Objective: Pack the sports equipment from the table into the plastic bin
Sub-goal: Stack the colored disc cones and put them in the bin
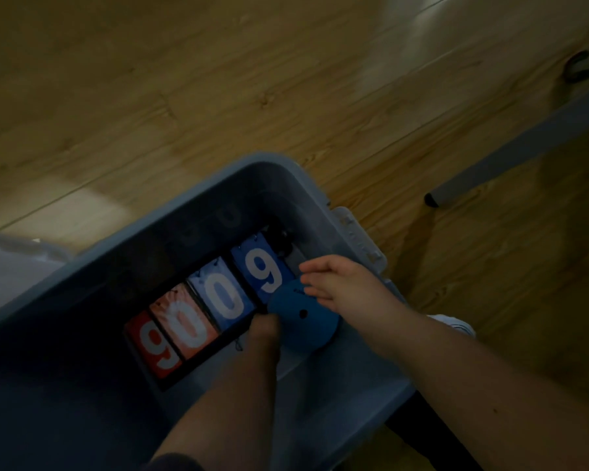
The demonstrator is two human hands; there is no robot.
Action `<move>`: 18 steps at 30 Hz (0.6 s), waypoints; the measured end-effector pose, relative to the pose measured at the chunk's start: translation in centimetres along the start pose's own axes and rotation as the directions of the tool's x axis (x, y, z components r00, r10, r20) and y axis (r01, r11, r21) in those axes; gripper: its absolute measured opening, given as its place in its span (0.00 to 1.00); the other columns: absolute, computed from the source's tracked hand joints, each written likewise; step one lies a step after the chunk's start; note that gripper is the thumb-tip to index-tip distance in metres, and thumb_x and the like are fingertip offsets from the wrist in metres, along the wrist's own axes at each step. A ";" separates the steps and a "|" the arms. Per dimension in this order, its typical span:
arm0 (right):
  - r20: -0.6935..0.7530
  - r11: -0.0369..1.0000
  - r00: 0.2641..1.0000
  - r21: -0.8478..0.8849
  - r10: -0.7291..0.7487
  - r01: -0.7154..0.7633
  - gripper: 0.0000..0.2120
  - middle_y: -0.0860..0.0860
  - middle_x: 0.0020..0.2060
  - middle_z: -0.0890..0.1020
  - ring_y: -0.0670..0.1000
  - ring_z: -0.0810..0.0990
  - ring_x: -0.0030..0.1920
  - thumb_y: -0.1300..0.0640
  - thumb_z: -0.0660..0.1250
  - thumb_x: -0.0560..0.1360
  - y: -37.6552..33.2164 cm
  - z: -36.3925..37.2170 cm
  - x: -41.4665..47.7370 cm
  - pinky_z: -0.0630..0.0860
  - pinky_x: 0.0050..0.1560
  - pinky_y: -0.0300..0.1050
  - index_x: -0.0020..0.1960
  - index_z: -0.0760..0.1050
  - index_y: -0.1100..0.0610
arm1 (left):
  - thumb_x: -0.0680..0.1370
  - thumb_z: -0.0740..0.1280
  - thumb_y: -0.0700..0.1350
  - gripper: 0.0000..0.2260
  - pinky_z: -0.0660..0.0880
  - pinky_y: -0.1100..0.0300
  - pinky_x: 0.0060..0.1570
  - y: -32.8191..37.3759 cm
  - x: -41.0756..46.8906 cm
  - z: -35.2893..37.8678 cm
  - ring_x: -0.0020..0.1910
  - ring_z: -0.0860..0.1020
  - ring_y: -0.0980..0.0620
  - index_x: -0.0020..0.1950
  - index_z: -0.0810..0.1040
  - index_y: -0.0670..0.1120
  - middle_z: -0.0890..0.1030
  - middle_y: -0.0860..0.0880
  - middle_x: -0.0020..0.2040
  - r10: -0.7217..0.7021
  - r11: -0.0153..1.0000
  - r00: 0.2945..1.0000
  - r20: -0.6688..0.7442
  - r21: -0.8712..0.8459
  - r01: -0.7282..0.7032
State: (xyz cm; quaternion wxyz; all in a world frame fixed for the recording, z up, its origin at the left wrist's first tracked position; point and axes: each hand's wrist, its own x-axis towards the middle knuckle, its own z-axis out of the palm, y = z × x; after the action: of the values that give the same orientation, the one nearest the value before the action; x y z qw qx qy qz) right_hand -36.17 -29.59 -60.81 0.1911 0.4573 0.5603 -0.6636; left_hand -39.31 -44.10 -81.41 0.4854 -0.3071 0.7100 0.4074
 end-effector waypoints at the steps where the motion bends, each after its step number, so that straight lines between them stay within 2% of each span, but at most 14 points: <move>1: -0.012 1.000 1.000 0.015 -0.010 0.010 0.09 0.47 0.54 0.81 0.47 0.80 0.57 0.59 0.63 0.81 -0.4 0.2 -0.2 0.75 0.65 0.50 0.50 0.77 0.45 | 0.81 0.61 0.41 0.16 0.77 0.50 0.56 0.7 -0.2 -0.2 0.59 0.80 0.42 0.68 0.75 0.39 0.79 0.40 0.65 -0.003 1.000 1.000 0.025 -0.009 0.003; 2: -0.024 0.999 0.999 0.029 -0.023 0.024 0.09 0.47 0.53 0.81 0.46 0.80 0.56 0.59 0.63 0.81 -0.7 0.5 -0.5 0.75 0.65 0.50 0.50 0.77 0.46 | 0.82 0.61 0.42 0.15 0.77 0.51 0.55 1.4 -0.7 -0.5 0.53 0.79 0.45 0.67 0.76 0.40 0.79 0.41 0.63 0.008 0.999 0.999 0.036 -0.033 -0.006; 4: -0.045 0.998 0.997 0.040 -0.056 0.057 0.08 0.47 0.53 0.82 0.46 0.81 0.55 0.59 0.63 0.81 -1.3 1.0 -1.4 0.76 0.64 0.49 0.51 0.77 0.47 | 0.82 0.59 0.40 0.11 0.75 0.54 0.46 3.6 -2.7 -1.1 0.43 0.74 0.48 0.63 0.75 0.43 0.78 0.43 0.50 0.071 0.992 0.996 0.047 -0.105 -0.066; 6: -0.066 0.995 0.993 0.029 -0.094 0.097 0.08 0.48 0.53 0.82 0.47 0.81 0.55 0.59 0.63 0.81 -2.2 1.5 -2.7 0.76 0.63 0.49 0.52 0.77 0.47 | 0.81 0.59 0.40 0.07 0.71 0.56 0.38 6.2 -5.4 -1.8 0.38 0.72 0.49 0.56 0.74 0.46 0.74 0.45 0.43 0.153 0.983 0.986 0.073 -0.118 -0.143; 9: -0.090 0.990 0.988 0.046 -0.127 0.132 0.08 0.50 0.53 0.82 0.47 0.81 0.54 0.61 0.62 0.81 -3.5 1.7 -4.7 0.77 0.61 0.45 0.53 0.77 0.49 | 0.82 0.61 0.42 0.04 0.75 0.52 0.46 9.6 -10.3 -2.6 0.44 0.78 0.48 0.50 0.74 0.45 0.78 0.45 0.45 0.279 0.952 0.944 0.176 -0.180 -0.248; 11: -0.128 0.982 0.979 0.083 -0.159 0.171 0.08 0.50 0.52 0.82 0.47 0.81 0.53 0.61 0.62 0.81 -4.6 1.7 -7.0 0.78 0.57 0.42 0.53 0.77 0.50 | 0.82 0.62 0.42 0.05 0.75 0.55 0.43 11.4 -14.6 -3.5 0.41 0.77 0.49 0.50 0.75 0.42 0.78 0.45 0.43 0.365 0.926 0.900 0.239 -0.189 -0.325; 13: -0.171 0.969 0.966 0.116 -0.196 0.217 0.08 0.50 0.52 0.82 0.47 0.82 0.52 0.61 0.62 0.81 -5.9 1.4 -9.4 0.79 0.52 0.39 0.54 0.77 0.51 | 0.82 0.62 0.42 0.07 0.74 0.57 0.40 12.7 -18.6 -4.4 0.40 0.77 0.49 0.55 0.76 0.40 0.78 0.44 0.44 0.441 0.897 0.849 0.291 -0.180 -0.405; 15: -0.207 0.946 0.946 0.156 -0.251 0.285 0.08 0.51 0.52 0.82 0.47 0.83 0.52 0.61 0.63 0.81 -7.1 1.0 -12.8 0.79 0.50 0.38 0.53 0.77 0.51 | 0.82 0.63 0.43 0.11 0.75 0.56 0.43 13.4 -23.2 -5.4 0.43 0.78 0.48 0.61 0.76 0.38 0.80 0.43 0.48 0.496 0.868 0.799 0.341 -0.178 -0.463; 18: -0.267 0.903 0.902 0.175 -0.340 0.393 0.08 0.50 0.49 0.83 0.48 0.84 0.50 0.60 0.62 0.81 -8.6 0.4 -18.5 0.79 0.52 0.41 0.51 0.78 0.51 | 0.82 0.64 0.44 0.13 0.76 0.55 0.47 14.3 -29.9 -6.4 0.46 0.79 0.48 0.62 0.77 0.38 0.81 0.43 0.50 0.568 0.818 0.705 0.424 -0.202 -0.538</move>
State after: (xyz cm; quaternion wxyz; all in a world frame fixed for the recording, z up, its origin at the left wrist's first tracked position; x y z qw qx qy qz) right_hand -33.50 -32.14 -40.80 -0.0569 0.4353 0.5763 -0.6893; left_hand -43.83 -41.64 -48.09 0.4864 0.0116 0.6178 0.6177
